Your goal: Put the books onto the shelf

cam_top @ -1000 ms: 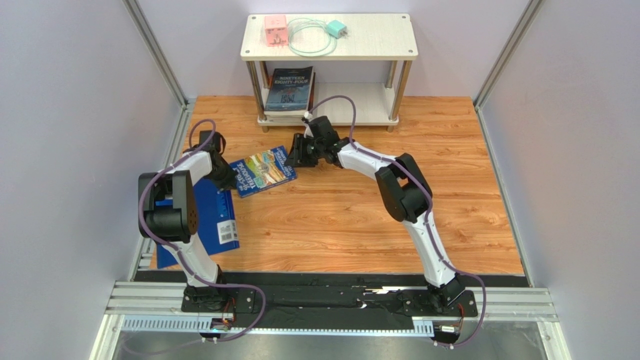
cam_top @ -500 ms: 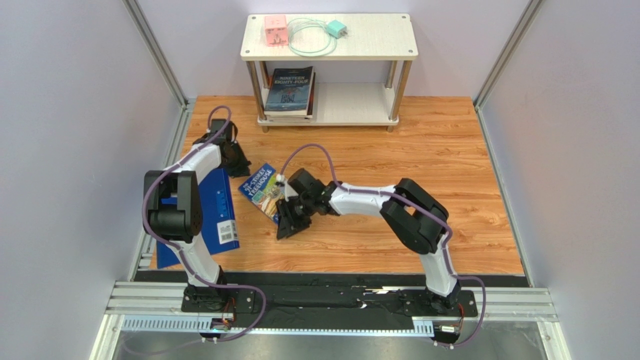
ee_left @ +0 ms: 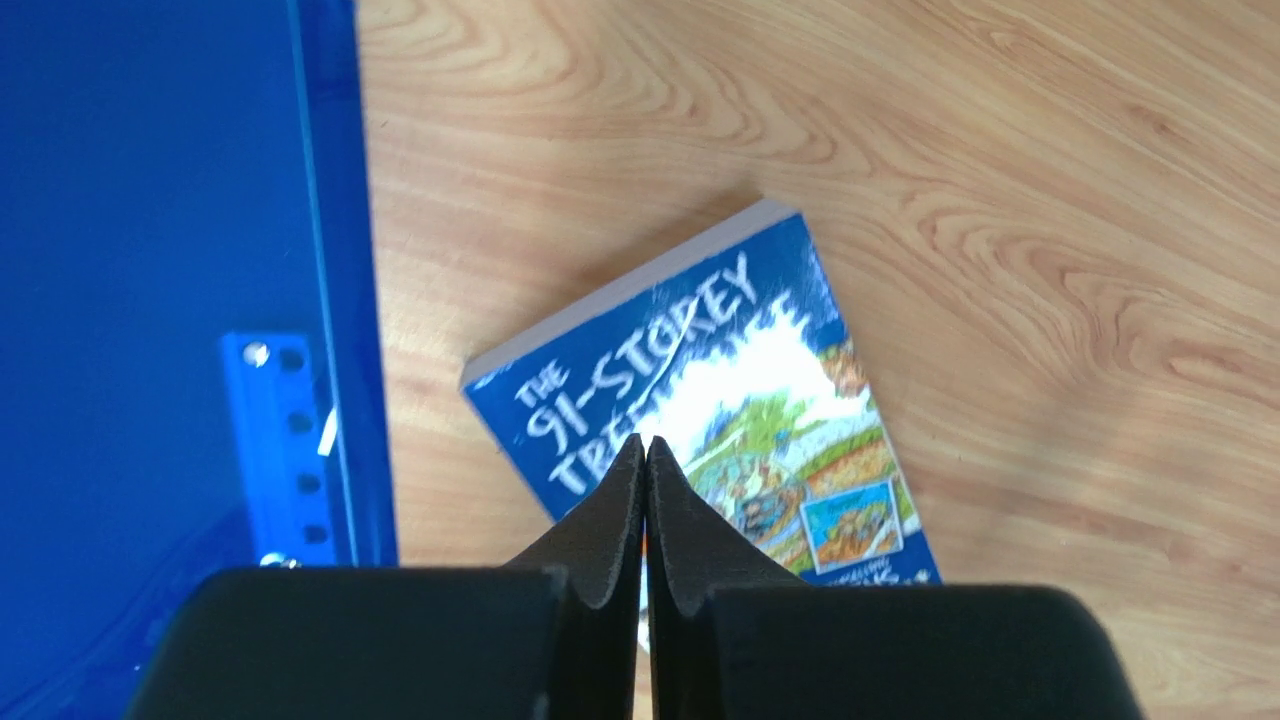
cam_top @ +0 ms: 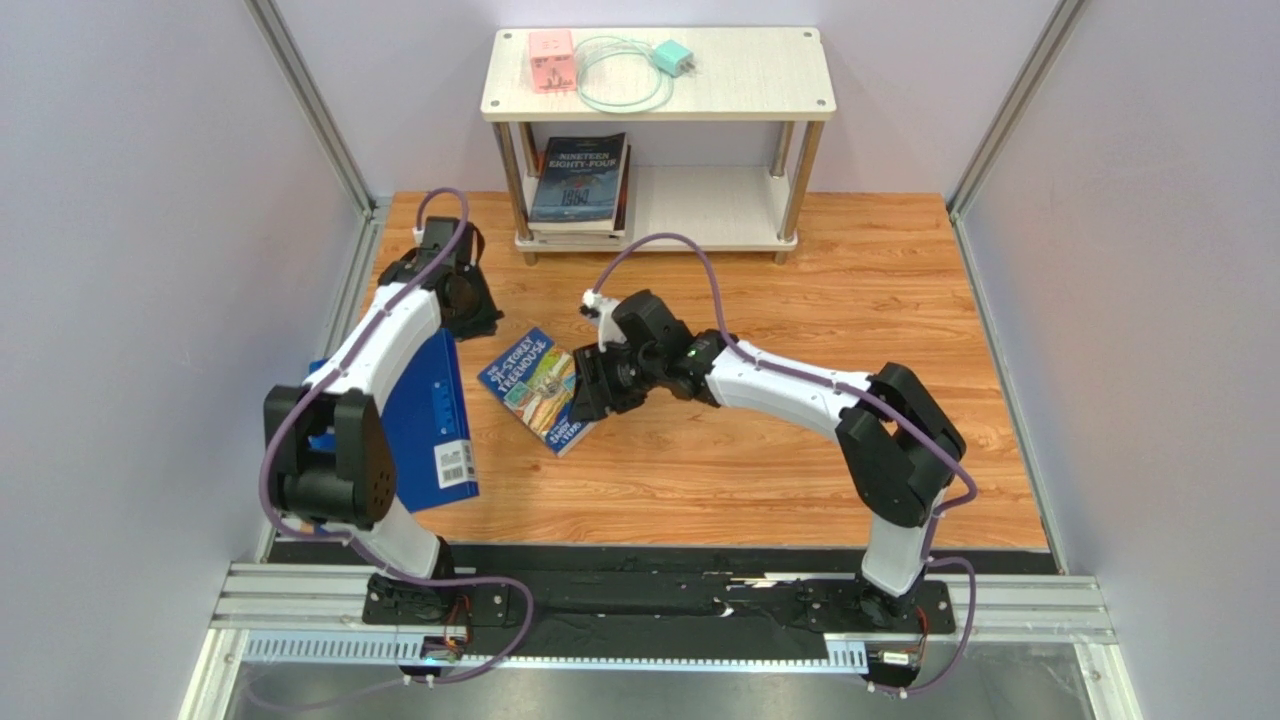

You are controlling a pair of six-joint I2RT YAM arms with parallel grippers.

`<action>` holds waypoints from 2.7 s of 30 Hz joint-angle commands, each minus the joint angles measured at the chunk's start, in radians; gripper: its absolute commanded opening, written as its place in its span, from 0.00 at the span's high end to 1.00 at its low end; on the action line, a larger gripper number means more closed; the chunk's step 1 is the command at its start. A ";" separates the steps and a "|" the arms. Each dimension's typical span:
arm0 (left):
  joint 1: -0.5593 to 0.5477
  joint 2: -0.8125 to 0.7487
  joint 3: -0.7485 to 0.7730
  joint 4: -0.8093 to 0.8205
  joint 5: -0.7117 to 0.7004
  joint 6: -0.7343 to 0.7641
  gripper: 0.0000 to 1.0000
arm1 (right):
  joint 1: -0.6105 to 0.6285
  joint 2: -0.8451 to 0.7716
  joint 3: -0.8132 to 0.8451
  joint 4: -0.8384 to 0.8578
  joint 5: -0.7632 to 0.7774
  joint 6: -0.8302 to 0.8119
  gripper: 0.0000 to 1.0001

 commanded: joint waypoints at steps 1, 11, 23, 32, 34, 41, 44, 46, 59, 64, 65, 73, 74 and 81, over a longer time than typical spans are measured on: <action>-0.001 -0.152 -0.152 -0.033 0.040 -0.020 1.00 | -0.086 0.054 0.094 -0.029 0.014 -0.089 0.44; -0.005 -0.255 -0.432 0.058 0.157 -0.098 1.00 | -0.185 0.396 0.445 -0.064 -0.095 -0.097 0.42; -0.064 -0.076 -0.418 0.101 0.160 -0.123 1.00 | -0.184 0.472 0.404 0.097 -0.213 0.030 0.43; -0.105 -0.019 -0.350 0.092 0.111 -0.152 1.00 | -0.182 0.410 0.276 0.338 -0.353 0.154 0.46; -0.105 -0.010 -0.343 0.090 0.105 -0.152 1.00 | -0.181 0.392 0.259 0.396 -0.382 0.173 0.47; -0.105 0.024 -0.298 0.086 0.097 -0.141 1.00 | -0.176 0.350 0.249 0.490 -0.468 0.245 0.48; -0.107 0.038 -0.284 0.084 0.096 -0.137 1.00 | -0.173 0.355 0.269 0.461 -0.476 0.234 0.48; -0.107 0.044 -0.281 0.083 0.097 -0.132 1.00 | -0.172 0.375 0.288 0.429 -0.484 0.227 0.48; -0.107 0.065 -0.249 0.075 0.106 -0.111 1.00 | -0.159 0.435 0.405 0.139 -0.448 0.090 0.48; -0.107 0.068 -0.246 0.075 0.111 -0.107 1.00 | -0.147 0.453 0.460 0.013 -0.386 0.009 0.46; -0.107 0.070 -0.243 0.075 0.117 -0.109 1.00 | -0.146 0.459 0.471 -0.007 -0.375 0.001 0.45; -0.107 0.073 -0.232 0.078 0.125 -0.103 1.00 | -0.133 0.511 0.500 -0.082 -0.352 -0.028 0.48; -0.107 0.071 -0.235 0.079 0.125 -0.103 1.00 | -0.133 0.517 0.502 -0.081 -0.355 -0.025 0.63; -0.107 -0.004 -0.238 0.064 0.077 -0.088 1.00 | -0.145 0.498 0.482 -0.027 -0.376 0.012 1.00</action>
